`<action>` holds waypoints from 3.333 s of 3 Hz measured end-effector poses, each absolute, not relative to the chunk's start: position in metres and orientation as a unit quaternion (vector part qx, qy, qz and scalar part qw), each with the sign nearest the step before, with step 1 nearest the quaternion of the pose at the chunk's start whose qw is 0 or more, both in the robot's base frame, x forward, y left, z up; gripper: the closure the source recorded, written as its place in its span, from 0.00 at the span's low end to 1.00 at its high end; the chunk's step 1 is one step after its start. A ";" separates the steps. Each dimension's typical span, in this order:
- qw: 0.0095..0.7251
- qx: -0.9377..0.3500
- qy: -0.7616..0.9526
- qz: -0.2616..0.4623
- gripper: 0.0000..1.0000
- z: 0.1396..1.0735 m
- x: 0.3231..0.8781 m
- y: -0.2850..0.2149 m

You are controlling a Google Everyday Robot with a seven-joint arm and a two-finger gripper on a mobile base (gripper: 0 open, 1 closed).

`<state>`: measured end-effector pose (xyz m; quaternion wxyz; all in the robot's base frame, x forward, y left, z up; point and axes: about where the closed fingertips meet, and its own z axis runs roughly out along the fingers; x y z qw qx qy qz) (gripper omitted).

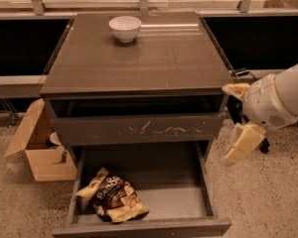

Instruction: Pick brown chip bag from middle drawer and place on counter

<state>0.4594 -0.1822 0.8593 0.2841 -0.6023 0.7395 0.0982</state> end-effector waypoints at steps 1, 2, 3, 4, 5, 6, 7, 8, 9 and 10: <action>0.292 -0.605 0.727 0.141 0.00 0.810 0.468 -0.173; 0.296 -0.602 0.718 0.186 0.00 0.754 0.473 -0.158; 0.299 -0.596 0.714 0.214 0.00 0.717 0.475 -0.142; 0.312 -0.580 0.719 0.224 0.00 0.685 0.478 -0.113; 0.307 -0.583 0.719 0.222 0.00 0.680 0.478 -0.110; 0.263 -0.610 0.720 0.200 0.00 0.620 0.476 -0.083; 0.244 -0.622 0.720 0.189 0.00 0.585 0.474 -0.066; 0.241 -0.618 0.726 0.180 0.00 0.555 0.479 -0.052; 0.256 -0.598 0.739 0.176 0.00 0.536 0.501 -0.035; 0.263 -0.574 0.753 0.186 0.00 0.519 0.523 -0.014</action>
Offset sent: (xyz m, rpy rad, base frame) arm 0.0186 0.0256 -0.1439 0.1995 0.1046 0.0854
